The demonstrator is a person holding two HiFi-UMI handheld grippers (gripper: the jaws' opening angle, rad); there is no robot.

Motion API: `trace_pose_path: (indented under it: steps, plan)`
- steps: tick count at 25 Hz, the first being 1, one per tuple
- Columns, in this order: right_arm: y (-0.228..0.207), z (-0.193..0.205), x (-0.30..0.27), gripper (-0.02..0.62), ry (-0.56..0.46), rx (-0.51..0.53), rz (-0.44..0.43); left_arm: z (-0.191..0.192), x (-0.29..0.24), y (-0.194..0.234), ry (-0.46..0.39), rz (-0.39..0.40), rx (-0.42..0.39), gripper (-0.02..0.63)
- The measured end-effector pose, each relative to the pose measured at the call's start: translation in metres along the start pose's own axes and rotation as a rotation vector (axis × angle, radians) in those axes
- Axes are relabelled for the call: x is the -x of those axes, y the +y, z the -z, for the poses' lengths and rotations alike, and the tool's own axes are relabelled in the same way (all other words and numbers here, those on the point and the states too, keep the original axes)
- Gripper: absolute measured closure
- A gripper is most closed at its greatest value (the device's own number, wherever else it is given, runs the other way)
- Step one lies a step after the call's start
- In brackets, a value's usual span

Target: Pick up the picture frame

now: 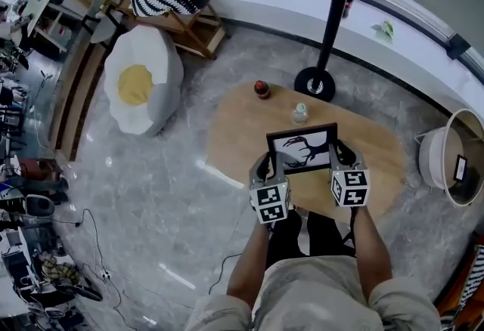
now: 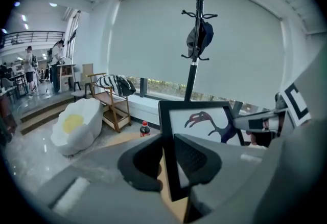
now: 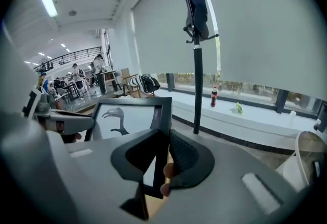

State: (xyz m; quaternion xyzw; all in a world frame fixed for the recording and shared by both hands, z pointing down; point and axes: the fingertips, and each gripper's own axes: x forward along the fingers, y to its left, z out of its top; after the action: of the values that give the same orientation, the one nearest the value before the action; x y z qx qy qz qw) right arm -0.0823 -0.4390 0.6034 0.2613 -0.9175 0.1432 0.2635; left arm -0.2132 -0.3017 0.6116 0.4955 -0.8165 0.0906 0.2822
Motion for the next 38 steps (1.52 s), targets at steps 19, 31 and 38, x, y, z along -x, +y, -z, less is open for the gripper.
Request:
trace_pose_path:
  steps: [19,31,38]
  plan:
    - [0.036,-0.217,0.080,0.526,-0.405,0.105,-0.023,-0.217,0.094,-0.001,-0.403,-0.040,-0.089,0.526]
    - [0.058,-0.344,0.174,0.526,-0.695,0.164,-0.043,-0.343,0.190,-0.024,-0.697,-0.085,-0.188,0.526]
    - [0.069,-0.384,0.207,0.526,-0.799,0.182,-0.057,-0.382,0.225,-0.028,-0.793,-0.112,-0.216,0.526]
